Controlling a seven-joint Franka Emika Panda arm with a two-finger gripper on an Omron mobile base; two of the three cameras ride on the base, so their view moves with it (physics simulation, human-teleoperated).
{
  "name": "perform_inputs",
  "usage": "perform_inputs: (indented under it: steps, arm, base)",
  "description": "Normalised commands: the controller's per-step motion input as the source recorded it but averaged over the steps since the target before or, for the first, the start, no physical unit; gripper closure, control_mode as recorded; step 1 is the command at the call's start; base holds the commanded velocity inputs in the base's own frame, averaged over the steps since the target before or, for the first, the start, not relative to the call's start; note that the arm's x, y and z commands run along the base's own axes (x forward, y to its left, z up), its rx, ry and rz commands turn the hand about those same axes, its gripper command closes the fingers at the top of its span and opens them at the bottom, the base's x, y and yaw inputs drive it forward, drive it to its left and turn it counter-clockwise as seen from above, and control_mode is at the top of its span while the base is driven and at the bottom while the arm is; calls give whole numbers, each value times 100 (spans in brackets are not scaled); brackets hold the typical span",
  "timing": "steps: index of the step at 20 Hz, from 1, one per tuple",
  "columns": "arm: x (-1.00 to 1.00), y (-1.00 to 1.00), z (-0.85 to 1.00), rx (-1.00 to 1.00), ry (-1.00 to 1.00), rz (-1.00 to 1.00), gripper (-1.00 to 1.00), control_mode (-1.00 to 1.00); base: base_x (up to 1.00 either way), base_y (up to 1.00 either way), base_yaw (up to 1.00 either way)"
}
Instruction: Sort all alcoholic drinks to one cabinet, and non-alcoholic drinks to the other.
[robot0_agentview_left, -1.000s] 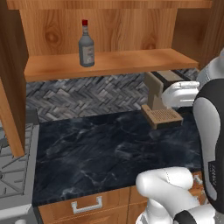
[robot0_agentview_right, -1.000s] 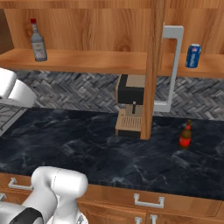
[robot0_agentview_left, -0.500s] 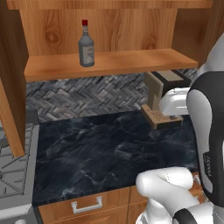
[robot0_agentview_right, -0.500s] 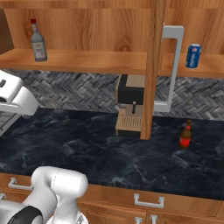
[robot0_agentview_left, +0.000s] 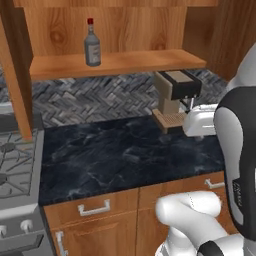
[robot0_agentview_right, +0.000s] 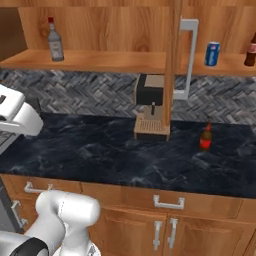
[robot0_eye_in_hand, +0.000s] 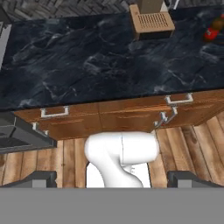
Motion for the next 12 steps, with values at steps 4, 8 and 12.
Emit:
perform_inputs:
  steps: [4, 8, 12]
  arm:
    - [0, 0, 0, 0, 0, 0, -100, 100]
    - [0, 0, 0, 0, 0, 0, -100, 100]
    - [0, 0, 0, 0, 0, 0, -100, 100]
  base:
    - [-82, -44, -7]
    - [-13, -77, -4]
    - [0, -84, -3]
